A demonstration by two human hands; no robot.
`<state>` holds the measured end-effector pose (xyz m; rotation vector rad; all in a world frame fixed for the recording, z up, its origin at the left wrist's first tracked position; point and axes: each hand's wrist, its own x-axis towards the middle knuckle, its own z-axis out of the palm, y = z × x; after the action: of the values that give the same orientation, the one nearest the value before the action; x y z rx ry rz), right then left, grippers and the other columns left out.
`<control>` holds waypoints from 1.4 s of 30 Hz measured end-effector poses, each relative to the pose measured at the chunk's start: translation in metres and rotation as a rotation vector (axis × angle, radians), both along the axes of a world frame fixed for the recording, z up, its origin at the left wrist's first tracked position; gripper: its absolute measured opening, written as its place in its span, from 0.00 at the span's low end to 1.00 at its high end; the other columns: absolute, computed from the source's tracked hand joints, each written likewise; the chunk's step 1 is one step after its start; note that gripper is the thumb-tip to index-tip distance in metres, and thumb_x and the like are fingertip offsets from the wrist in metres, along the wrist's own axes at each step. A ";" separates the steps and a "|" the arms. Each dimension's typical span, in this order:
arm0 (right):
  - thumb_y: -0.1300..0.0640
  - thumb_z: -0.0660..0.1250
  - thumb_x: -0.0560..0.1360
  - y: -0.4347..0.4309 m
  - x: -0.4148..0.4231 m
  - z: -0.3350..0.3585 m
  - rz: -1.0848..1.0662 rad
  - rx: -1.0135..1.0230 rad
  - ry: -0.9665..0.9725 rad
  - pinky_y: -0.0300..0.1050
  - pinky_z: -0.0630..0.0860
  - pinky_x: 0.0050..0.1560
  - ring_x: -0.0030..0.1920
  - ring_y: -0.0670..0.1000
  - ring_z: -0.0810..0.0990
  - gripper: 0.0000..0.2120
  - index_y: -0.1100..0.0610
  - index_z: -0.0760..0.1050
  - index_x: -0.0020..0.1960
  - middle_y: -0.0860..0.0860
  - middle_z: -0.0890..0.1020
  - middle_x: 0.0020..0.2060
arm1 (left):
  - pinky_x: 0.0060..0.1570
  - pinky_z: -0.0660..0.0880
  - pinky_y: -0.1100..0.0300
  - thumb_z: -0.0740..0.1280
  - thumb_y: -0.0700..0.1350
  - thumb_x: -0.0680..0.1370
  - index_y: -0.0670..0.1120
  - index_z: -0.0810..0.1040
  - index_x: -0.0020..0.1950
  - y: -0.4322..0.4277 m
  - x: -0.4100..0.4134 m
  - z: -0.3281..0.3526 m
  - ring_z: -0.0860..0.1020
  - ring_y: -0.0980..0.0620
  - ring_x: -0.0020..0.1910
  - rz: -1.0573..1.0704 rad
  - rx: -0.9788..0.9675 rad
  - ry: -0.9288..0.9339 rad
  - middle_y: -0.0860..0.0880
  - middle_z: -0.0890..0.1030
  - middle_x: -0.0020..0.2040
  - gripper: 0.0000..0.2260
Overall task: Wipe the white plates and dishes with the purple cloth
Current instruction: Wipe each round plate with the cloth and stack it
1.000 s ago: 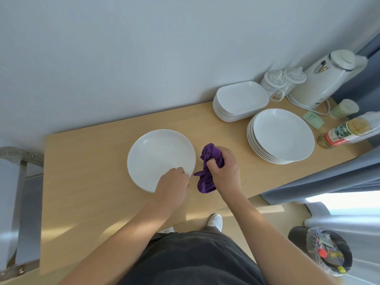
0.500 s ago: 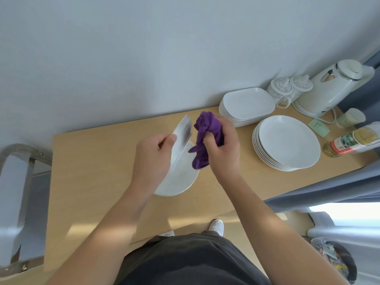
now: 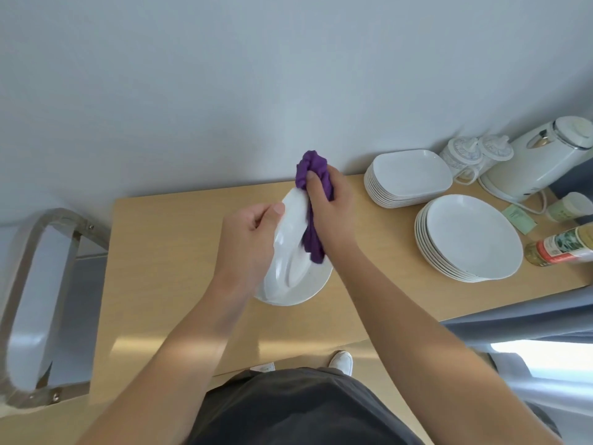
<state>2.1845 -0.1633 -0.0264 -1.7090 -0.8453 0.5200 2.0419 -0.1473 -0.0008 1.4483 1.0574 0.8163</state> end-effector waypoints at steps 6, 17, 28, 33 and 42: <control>0.52 0.65 0.76 -0.020 -0.029 -0.010 -0.001 0.107 -0.175 0.52 0.71 0.67 0.65 0.51 0.74 0.16 0.57 0.79 0.60 0.51 0.74 0.63 | 0.37 0.66 0.54 0.65 0.51 0.77 0.35 0.75 0.39 0.009 -0.006 -0.003 0.66 0.50 0.34 0.040 -0.069 -0.070 0.45 0.71 0.33 0.19; 0.63 0.70 0.75 -0.079 -0.065 -0.069 0.308 0.241 -0.775 0.63 0.66 0.71 0.72 0.65 0.65 0.22 0.54 0.73 0.68 0.56 0.65 0.73 | 0.41 0.64 0.53 0.67 0.53 0.74 0.32 0.69 0.35 0.024 -0.001 -0.006 0.63 0.48 0.38 0.114 -0.172 -0.115 0.47 0.66 0.38 0.23; 0.58 0.61 0.80 -0.042 -0.007 -0.023 -0.004 0.106 -0.424 0.47 0.64 0.73 0.72 0.55 0.68 0.19 0.62 0.72 0.70 0.59 0.68 0.71 | 0.37 0.60 0.55 0.64 0.52 0.77 0.35 0.71 0.37 0.024 0.000 0.009 0.61 0.49 0.33 -0.103 0.059 0.046 0.46 0.64 0.32 0.20; 0.61 0.60 0.80 -0.062 0.033 -0.039 -0.175 -0.115 -0.277 0.44 0.63 0.72 0.71 0.51 0.68 0.19 0.59 0.71 0.70 0.54 0.68 0.71 | 0.40 0.63 0.55 0.63 0.58 0.75 0.35 0.76 0.43 0.020 0.012 0.008 0.66 0.52 0.36 -0.150 0.061 0.091 0.48 0.70 0.36 0.24; 0.51 0.64 0.81 -0.110 0.085 -0.050 -0.098 -0.538 -0.100 0.40 0.67 0.63 0.63 0.47 0.75 0.20 0.53 0.70 0.72 0.50 0.73 0.70 | 0.29 0.55 0.61 0.64 0.45 0.81 0.35 0.67 0.35 -0.013 0.064 0.018 0.57 0.55 0.29 -0.303 0.274 0.214 0.49 0.60 0.29 0.19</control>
<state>2.2695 -0.2735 -0.0769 -2.2715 -0.7252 0.6380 2.1056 -0.1605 0.0170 1.9085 0.8740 0.6128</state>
